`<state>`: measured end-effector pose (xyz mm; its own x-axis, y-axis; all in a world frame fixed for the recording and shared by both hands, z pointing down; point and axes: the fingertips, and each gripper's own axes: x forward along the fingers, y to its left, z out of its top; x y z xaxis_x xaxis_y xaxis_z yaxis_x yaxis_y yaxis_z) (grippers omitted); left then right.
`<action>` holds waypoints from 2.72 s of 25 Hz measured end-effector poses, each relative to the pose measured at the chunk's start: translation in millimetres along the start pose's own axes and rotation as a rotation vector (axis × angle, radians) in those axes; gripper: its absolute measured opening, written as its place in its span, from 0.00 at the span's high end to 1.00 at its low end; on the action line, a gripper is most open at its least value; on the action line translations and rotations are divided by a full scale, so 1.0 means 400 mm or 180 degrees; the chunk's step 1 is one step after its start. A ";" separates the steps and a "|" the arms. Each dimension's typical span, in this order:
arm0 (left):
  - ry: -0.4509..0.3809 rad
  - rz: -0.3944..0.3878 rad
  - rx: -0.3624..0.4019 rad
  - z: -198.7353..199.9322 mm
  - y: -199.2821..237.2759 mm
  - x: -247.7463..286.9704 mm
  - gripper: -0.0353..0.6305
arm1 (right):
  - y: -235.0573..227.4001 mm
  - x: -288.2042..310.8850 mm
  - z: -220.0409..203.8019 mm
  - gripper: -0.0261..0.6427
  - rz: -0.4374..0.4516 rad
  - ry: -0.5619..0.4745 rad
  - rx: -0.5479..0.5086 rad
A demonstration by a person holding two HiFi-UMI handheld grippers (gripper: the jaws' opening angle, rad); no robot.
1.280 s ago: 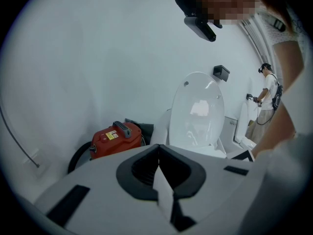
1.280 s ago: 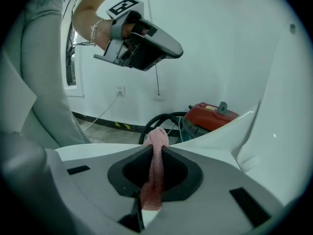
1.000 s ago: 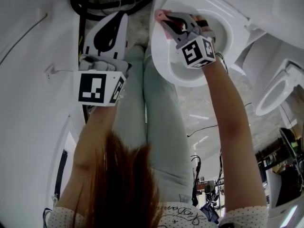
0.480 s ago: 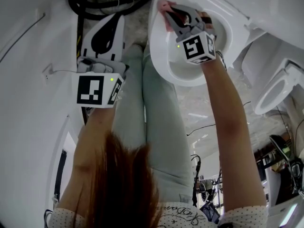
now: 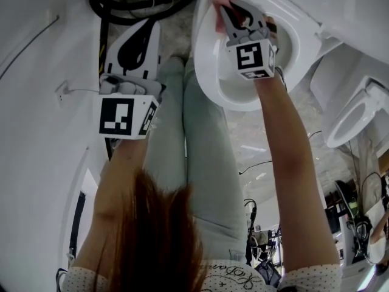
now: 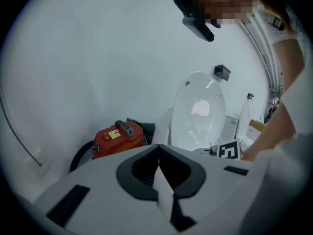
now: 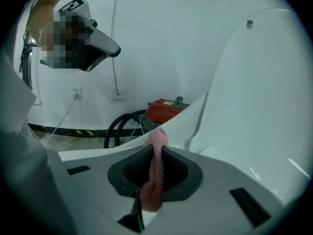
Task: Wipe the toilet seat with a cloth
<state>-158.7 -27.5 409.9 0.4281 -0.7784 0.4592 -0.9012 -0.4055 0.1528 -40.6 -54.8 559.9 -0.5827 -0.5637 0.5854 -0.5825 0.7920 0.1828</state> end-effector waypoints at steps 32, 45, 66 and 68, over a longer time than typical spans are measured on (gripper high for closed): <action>0.0081 -0.0221 0.0116 0.012 -0.035 0.038 0.94 | -0.204 -0.065 -0.079 0.89 -0.1112 0.0066 0.0825; -0.0070 -0.0458 0.0309 0.152 -0.084 0.029 0.94 | -0.264 -0.271 -0.021 0.88 -0.1489 0.0138 0.1456; -0.0479 -0.0828 0.0705 0.651 -0.285 -0.220 0.94 | -0.284 -0.936 0.627 0.88 -0.1813 -0.0953 0.1145; -0.0572 -0.0861 0.0783 0.700 -0.318 -0.242 0.94 | -0.287 -0.977 0.653 0.88 -0.1793 -0.0973 0.1099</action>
<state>-66.5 -34.9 101.1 0.6722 -0.6903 0.2676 -0.7208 -0.6928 0.0233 106.2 13.3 103.9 -0.2445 -0.9444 0.2198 -0.9570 0.2715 0.1021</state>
